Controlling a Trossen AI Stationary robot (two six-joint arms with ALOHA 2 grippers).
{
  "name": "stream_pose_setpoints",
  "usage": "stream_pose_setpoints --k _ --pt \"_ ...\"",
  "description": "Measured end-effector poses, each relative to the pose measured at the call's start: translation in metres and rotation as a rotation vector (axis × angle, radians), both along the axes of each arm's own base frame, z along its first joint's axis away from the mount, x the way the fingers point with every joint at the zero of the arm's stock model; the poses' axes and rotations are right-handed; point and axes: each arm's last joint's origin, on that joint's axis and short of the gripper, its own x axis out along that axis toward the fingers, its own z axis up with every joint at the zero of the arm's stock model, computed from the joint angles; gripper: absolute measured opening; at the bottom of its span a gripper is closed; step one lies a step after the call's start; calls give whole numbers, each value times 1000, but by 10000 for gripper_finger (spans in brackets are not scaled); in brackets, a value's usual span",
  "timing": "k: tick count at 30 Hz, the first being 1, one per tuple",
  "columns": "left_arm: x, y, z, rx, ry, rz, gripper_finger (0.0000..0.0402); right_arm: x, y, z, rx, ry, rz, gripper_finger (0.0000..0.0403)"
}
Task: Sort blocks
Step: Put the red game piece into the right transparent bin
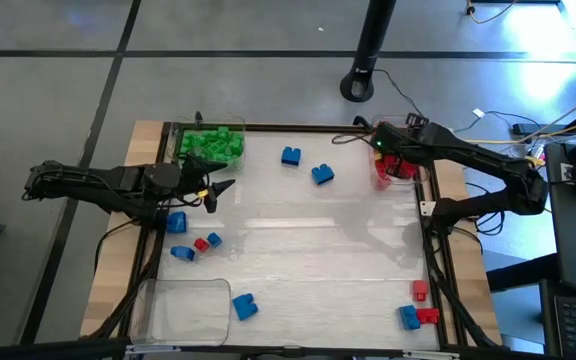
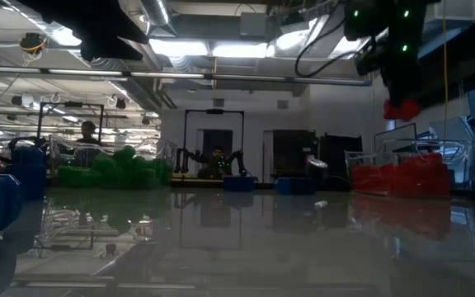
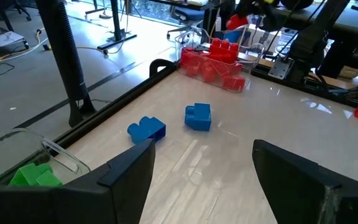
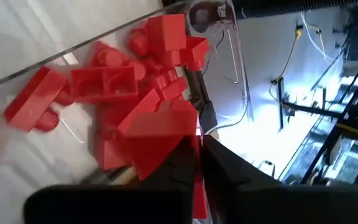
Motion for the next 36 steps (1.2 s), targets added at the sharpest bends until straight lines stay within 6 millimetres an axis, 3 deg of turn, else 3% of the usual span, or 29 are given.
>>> stream_pose_setpoints --k 8,16,20,26,31,36 --pt "0 0 0 2 1 -1 261 -10 -21 -17 9 -30 -93 78" --pt "0 0 0 2 1 0 261 -13 -24 -18 76 -69 -103 199" --pt "0 0 0 3 2 -1 261 -10 -17 -17 220 -117 -28 236" --pt "0 0 0 2 1 -1 261 13 20 -7 360 -189 174 244" --pt "0 0 0 0 -1 0 261 31 69 -6 507 -241 332 237" --pt "0 0 0 0 0 0 261 36 121 -6 614 -249 420 237"
